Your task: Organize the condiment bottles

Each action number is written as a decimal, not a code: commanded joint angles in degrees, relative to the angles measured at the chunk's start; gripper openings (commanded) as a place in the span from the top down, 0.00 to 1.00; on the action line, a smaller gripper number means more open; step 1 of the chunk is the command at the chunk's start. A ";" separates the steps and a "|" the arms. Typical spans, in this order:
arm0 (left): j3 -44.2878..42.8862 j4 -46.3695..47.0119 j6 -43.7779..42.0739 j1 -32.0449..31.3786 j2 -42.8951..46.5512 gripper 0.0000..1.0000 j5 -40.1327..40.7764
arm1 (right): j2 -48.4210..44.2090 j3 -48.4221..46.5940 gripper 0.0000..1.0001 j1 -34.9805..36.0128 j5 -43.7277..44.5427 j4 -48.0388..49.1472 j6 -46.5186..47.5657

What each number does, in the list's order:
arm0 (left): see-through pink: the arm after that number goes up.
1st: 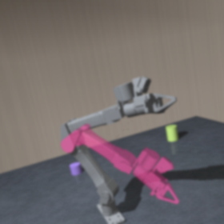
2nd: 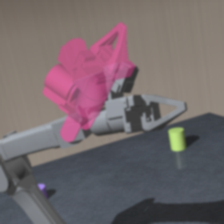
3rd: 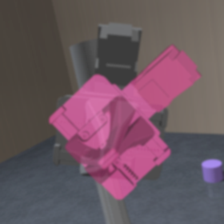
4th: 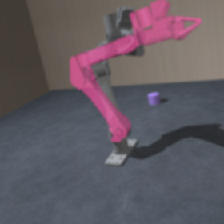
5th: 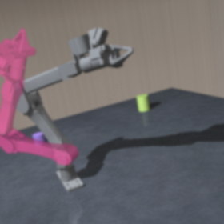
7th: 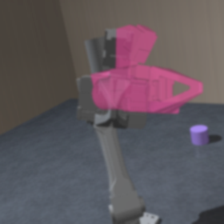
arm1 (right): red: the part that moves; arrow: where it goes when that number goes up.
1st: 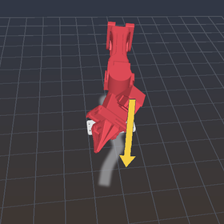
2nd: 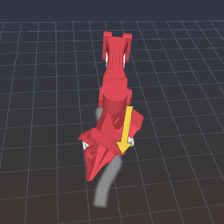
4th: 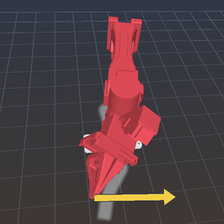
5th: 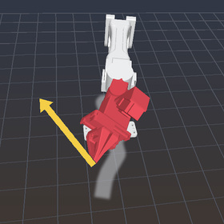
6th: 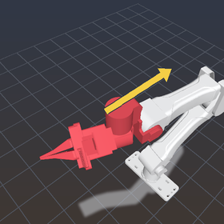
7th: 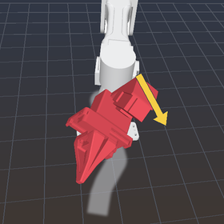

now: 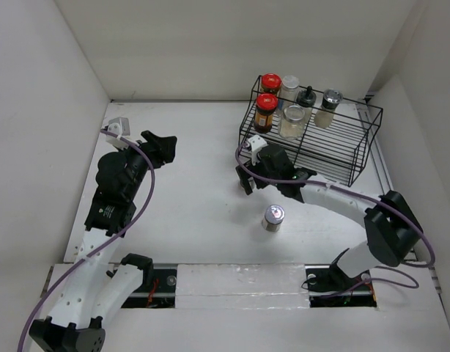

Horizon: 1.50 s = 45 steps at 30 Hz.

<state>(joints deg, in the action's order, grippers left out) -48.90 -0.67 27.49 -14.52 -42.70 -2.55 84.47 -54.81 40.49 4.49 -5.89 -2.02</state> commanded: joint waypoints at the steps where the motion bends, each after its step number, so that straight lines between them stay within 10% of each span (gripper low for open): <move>1: -1.72 2.78 -0.68 -0.15 0.33 0.33 -0.53 | 2.10 -3.20 0.01 -0.68 -0.01 3.43 -1.41; 9: -1.72 2.78 -0.68 -0.15 0.33 0.33 0.08 | 9.75 -7.59 0.07 -1.20 1.13 5.80 -0.26; 16: -1.72 2.78 -0.68 -0.15 0.95 0.33 0.09 | 10.20 -7.60 0.53 -2.96 0.52 10.90 -1.93; 29: -1.72 2.78 -0.68 -0.15 0.33 0.33 -0.18 | -26.45 -10.23 0.53 -12.97 9.40 -0.35 2.11; 45: -1.72 3.30 -0.15 -0.15 -1.42 0.33 -2.46 | -14.52 -13.83 0.53 -35.22 -1.85 4.75 0.26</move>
<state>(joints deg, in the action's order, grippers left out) -48.90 -0.47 27.51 -14.52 -43.79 -3.70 70.63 -64.66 5.30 5.91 -10.31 -0.89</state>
